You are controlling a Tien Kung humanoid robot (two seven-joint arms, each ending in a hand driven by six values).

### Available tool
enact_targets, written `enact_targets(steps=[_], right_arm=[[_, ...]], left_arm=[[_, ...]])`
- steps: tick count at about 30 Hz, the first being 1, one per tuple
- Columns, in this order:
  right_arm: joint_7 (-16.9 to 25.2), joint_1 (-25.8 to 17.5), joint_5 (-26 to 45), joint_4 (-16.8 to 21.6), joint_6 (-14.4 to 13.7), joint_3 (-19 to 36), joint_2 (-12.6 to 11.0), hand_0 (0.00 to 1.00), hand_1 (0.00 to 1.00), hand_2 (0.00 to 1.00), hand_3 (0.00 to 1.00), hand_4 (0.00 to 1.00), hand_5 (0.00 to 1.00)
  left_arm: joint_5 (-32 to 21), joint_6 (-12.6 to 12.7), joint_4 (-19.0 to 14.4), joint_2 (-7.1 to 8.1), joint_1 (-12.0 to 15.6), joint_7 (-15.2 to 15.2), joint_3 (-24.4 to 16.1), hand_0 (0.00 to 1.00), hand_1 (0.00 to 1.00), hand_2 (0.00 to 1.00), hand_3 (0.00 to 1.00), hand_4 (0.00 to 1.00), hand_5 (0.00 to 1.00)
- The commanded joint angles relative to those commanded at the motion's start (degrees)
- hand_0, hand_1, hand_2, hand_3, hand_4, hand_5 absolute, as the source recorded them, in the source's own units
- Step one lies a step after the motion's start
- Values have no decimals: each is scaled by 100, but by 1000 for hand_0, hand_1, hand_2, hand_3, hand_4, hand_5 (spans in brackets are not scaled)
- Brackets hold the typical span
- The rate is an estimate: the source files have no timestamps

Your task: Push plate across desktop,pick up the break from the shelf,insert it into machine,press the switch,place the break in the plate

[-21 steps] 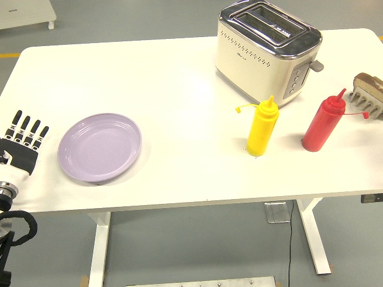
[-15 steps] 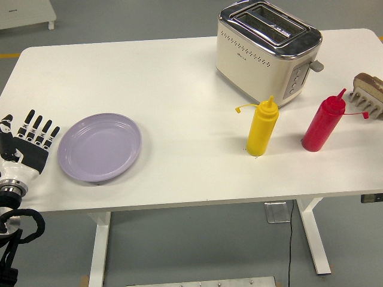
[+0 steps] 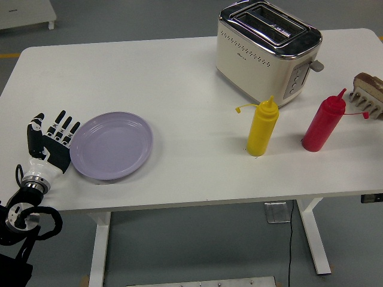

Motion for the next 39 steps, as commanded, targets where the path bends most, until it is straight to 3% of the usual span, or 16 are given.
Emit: enact_targets(steps=[10,11,24,39], right_arm=[[-335,181,-2067,-252,446,-271,-239,938,875,903,923,774,332],[-355,203,-2259,-284,481,-297,-259,945,884,913,943,790,294],[-447,475,-4559,-729,761,-779,-419,948,885,915,949,800,277],[-530,904,-5035,-1274,694,-1311,-507,848,814,844,852,787,280]], left_arm=[[-88,-22,43,-89,-143,6,353,911,957,998,898,612,998],[-94,-24,47,-101,-157,6,380,911,956,998,895,614,998],[-240,-40,170,-247,-380,10,941,910,953,998,895,619,998],[-381,-78,269,-394,-592,11,1462,908,952,998,892,621,998]])
